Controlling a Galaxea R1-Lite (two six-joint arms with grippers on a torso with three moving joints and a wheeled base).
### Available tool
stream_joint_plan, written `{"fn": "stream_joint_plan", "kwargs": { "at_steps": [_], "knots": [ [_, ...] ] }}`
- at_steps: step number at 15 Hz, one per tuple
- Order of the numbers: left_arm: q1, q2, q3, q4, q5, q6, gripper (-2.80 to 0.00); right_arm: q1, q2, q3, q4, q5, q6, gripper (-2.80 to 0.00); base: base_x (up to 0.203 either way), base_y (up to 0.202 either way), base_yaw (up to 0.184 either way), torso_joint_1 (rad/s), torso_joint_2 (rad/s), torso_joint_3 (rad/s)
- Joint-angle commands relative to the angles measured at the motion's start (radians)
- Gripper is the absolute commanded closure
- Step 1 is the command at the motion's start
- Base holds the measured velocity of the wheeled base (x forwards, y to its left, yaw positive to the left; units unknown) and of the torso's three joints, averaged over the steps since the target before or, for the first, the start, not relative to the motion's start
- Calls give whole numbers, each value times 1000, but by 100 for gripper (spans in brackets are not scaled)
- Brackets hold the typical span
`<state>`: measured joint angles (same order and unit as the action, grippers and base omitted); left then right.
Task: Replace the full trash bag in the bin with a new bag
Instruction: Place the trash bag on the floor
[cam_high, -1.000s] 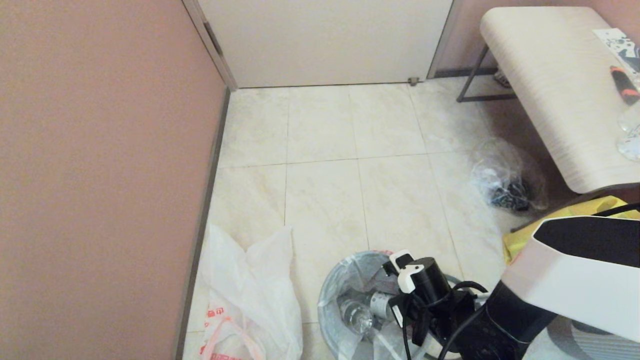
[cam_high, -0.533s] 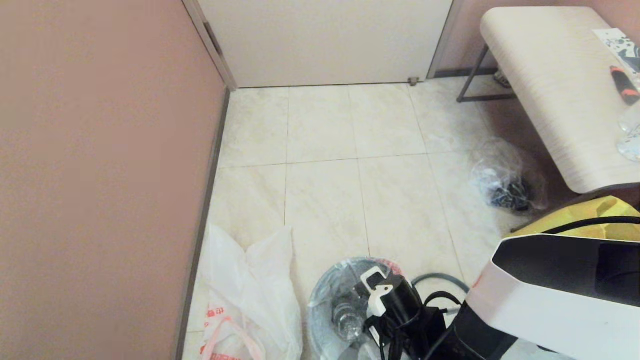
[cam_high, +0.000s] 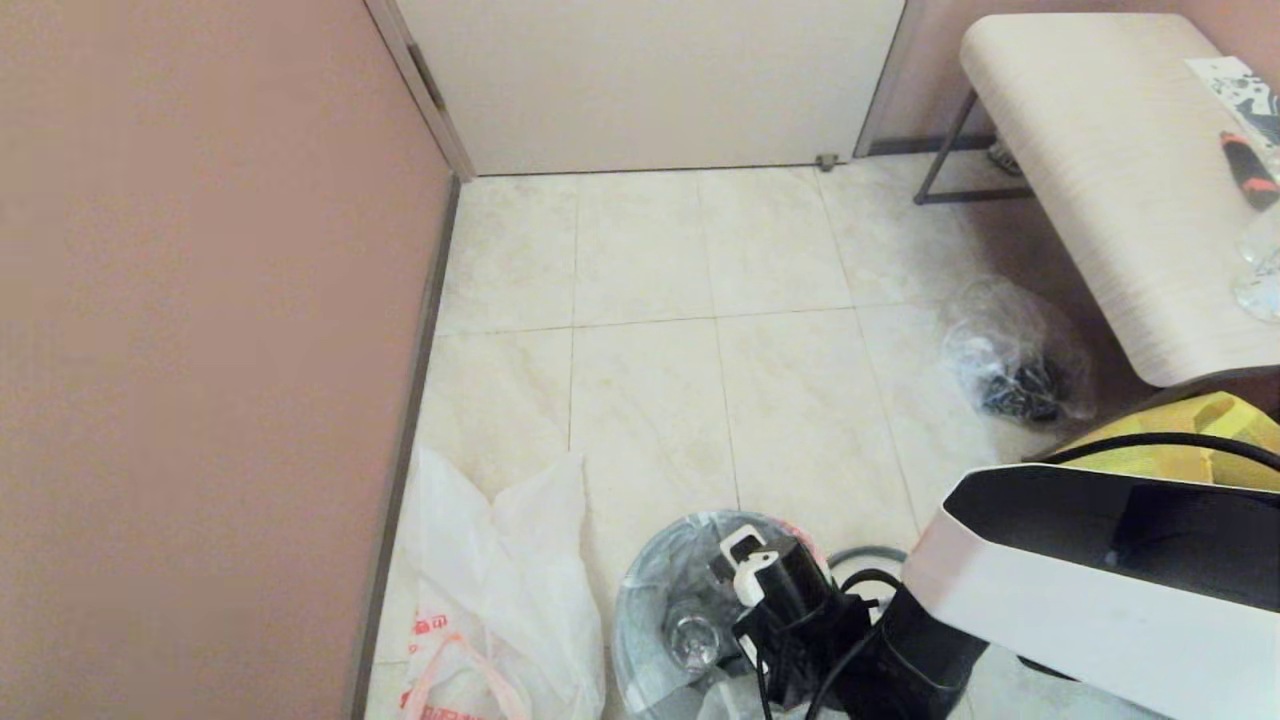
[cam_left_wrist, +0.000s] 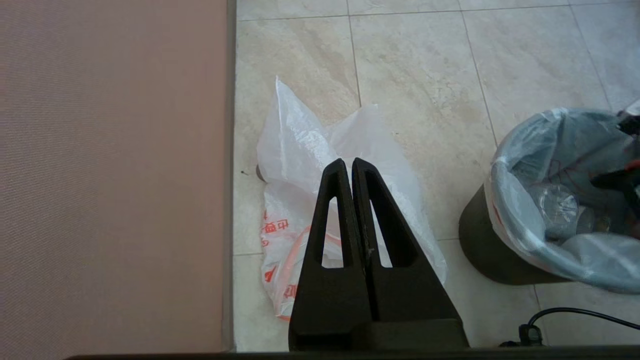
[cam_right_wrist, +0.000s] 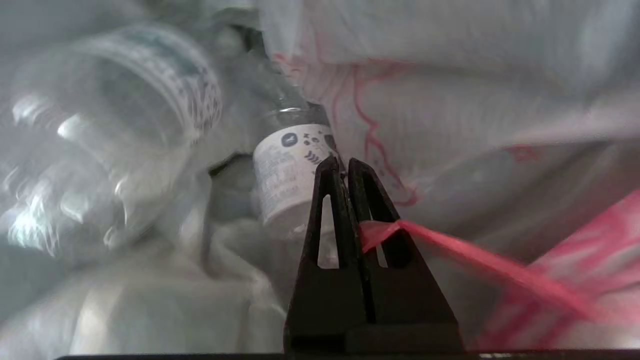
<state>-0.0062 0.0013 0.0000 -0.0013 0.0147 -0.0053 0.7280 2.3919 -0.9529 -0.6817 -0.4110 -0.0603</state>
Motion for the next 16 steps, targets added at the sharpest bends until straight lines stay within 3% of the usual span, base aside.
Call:
{"fn": "stream_joint_plan", "kwargs": {
  "at_steps": [1,16],
  "knots": [
    [0,0,0,0,1,-1,0,-12,25,-28,-5,1,-12,0,0,0,0,0,0,0],
    [0,0,0,-2,-1,-1,0,-68,-65,8,-9,1,-15,0,0,0,0,0,0,0]
  ]
}}
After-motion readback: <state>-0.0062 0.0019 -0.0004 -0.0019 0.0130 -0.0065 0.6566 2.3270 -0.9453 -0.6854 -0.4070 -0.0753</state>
